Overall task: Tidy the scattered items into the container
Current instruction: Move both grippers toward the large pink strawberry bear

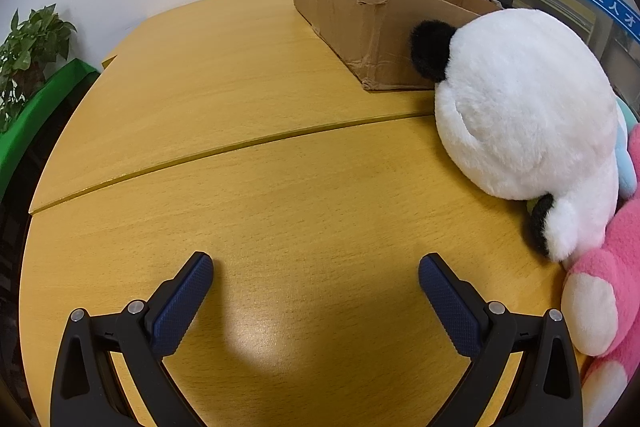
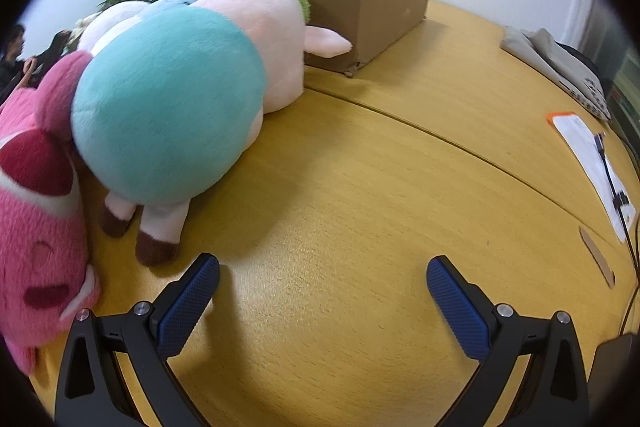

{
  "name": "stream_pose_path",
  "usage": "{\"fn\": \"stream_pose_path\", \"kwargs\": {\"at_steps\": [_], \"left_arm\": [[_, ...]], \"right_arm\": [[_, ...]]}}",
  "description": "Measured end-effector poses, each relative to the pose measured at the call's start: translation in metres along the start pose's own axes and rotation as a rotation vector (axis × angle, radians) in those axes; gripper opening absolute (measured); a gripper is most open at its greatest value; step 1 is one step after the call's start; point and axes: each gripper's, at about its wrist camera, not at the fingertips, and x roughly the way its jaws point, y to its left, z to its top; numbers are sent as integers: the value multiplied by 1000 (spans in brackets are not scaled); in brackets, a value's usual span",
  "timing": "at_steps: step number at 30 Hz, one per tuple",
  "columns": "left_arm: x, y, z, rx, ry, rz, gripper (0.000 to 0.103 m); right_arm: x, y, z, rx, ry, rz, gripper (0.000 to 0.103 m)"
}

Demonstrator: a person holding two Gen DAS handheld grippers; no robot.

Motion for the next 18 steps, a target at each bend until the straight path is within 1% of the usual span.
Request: {"fn": "stream_pose_path", "kwargs": {"at_steps": [2,4,5,6,7,9,12,13,14,16,18], "left_arm": [[-3,-1,-4,-24,2,21,103],[-12,-9,-13,-41,49,34,103],[-19,-14,-19,-43,50,37,103],[-29,-19,-24,-50,28,52,103],[-43,-26,-30,-60,-13,71,103],[-84,-43,-43,-87,-120,98,103],[-144,-78,-55,-128,-241,147,103],[-163,-93,-58,-140,-275,150,103],[-178,-109,-60,-145,-304,129,103],[-197,-129,-55,-150,-347,48,103],[-211,-158,-52,-151,-374,-34,103]], "right_arm": [[-4,4,-4,16,1,-14,103],[-10,9,-11,48,9,-39,102],[-16,13,-17,70,11,-55,102],[-24,17,-23,84,1,-65,102],[-36,24,-32,94,-29,-77,102],[-73,40,-49,129,-120,-110,102],[-133,62,-67,190,-238,-148,102],[-153,72,-69,197,-279,-153,103],[-174,82,-69,200,-324,-151,103],[-206,102,-65,208,-413,-123,103],[-221,119,-54,218,-474,-103,103]]}}
